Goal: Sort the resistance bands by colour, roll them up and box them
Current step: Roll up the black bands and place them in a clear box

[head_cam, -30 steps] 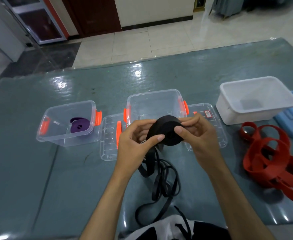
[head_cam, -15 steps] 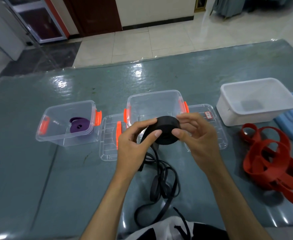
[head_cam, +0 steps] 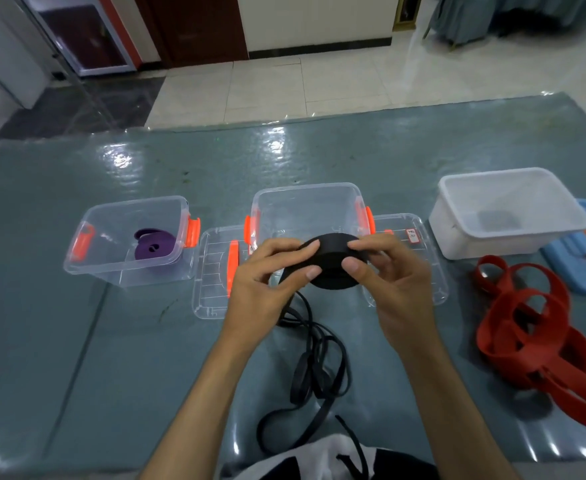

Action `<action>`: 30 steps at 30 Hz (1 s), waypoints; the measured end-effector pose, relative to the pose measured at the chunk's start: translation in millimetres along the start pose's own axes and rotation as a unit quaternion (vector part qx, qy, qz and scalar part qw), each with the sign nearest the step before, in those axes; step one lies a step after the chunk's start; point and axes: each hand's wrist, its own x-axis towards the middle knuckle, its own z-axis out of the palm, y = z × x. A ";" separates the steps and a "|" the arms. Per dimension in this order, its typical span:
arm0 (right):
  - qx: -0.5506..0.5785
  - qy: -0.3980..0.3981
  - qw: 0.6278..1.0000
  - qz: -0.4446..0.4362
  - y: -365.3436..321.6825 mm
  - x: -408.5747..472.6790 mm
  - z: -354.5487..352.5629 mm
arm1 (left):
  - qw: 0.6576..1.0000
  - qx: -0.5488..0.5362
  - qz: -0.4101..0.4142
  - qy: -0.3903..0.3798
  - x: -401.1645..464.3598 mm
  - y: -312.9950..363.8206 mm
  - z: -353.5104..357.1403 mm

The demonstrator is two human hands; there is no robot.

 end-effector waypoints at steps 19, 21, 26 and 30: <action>-0.055 -0.014 0.997 0.057 0.1 -1.4 -3.6 | 0.999 0.002 -0.038 -0.035 3.3 19.4 -13.2; -0.066 -0.025 0.996 0.050 -4.4 -0.3 -7.4 | 0.999 0.002 -0.031 -0.020 -0.3 20.9 -10.4; -0.012 0.019 1.000 -0.005 -4.7 -6.9 -6.1 | 0.997 0.024 -0.010 -0.069 3.9 21.6 -15.3; -0.004 0.006 1.000 0.011 -9.1 -8.0 -2.6 | 0.997 0.003 -0.003 -0.075 7.5 31.8 -17.6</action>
